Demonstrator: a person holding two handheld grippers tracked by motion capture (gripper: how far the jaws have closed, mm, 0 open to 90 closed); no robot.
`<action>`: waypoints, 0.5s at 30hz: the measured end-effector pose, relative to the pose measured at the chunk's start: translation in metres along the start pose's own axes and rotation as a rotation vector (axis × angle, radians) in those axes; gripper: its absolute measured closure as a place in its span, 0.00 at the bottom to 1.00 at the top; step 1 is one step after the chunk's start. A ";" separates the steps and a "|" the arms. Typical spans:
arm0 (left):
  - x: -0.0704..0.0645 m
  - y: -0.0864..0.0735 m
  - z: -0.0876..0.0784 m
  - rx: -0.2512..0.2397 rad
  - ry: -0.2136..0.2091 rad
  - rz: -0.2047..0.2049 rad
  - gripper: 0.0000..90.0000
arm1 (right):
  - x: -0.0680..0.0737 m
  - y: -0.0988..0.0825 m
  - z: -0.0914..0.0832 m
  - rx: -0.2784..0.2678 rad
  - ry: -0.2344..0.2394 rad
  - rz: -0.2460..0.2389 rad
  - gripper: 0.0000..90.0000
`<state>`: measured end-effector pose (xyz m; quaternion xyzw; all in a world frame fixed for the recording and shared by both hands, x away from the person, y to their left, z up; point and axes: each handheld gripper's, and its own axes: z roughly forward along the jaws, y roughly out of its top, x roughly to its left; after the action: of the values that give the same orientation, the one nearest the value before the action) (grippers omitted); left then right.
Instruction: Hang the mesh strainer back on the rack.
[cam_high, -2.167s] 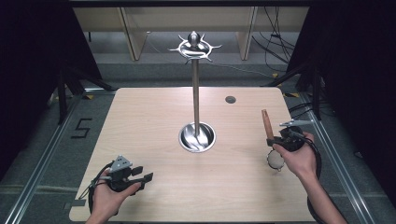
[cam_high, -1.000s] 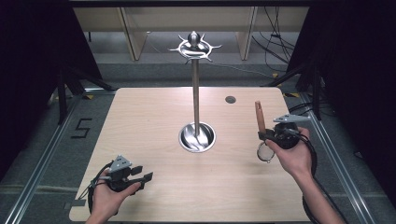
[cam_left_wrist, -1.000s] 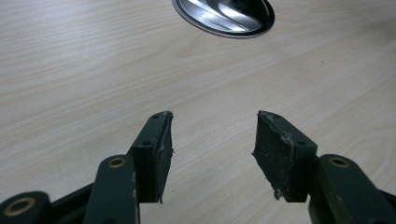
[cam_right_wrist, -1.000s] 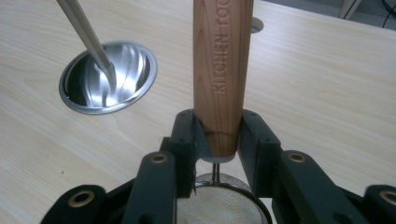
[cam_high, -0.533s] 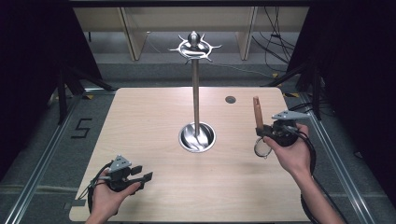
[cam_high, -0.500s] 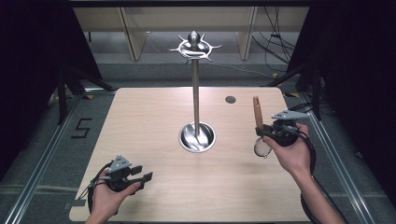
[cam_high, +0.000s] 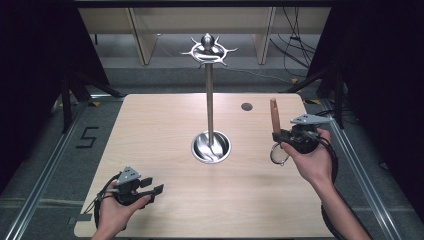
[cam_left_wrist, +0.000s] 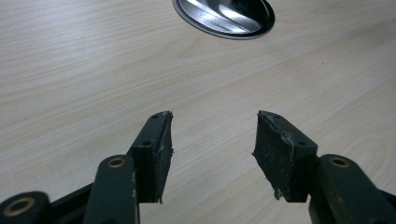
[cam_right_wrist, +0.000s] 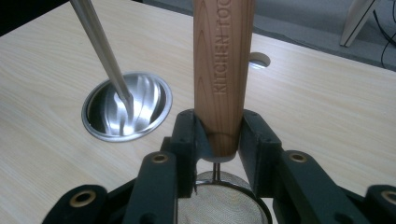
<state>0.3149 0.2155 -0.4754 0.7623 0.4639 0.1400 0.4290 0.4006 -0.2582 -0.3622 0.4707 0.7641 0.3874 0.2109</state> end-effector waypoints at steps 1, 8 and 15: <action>0.000 0.000 0.000 0.002 0.000 0.001 0.50 | 0.000 0.000 0.001 -0.013 0.004 -0.005 0.77; 0.000 0.000 0.000 0.000 -0.001 0.001 0.50 | 0.003 0.007 -0.002 -0.026 0.012 -0.015 0.77; 0.000 0.000 0.000 0.001 -0.001 0.001 0.50 | 0.008 0.012 -0.003 -0.059 0.019 -0.013 0.77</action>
<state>0.3148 0.2157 -0.4753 0.7628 0.4635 0.1397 0.4288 0.4015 -0.2486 -0.3506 0.4556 0.7573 0.4129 0.2198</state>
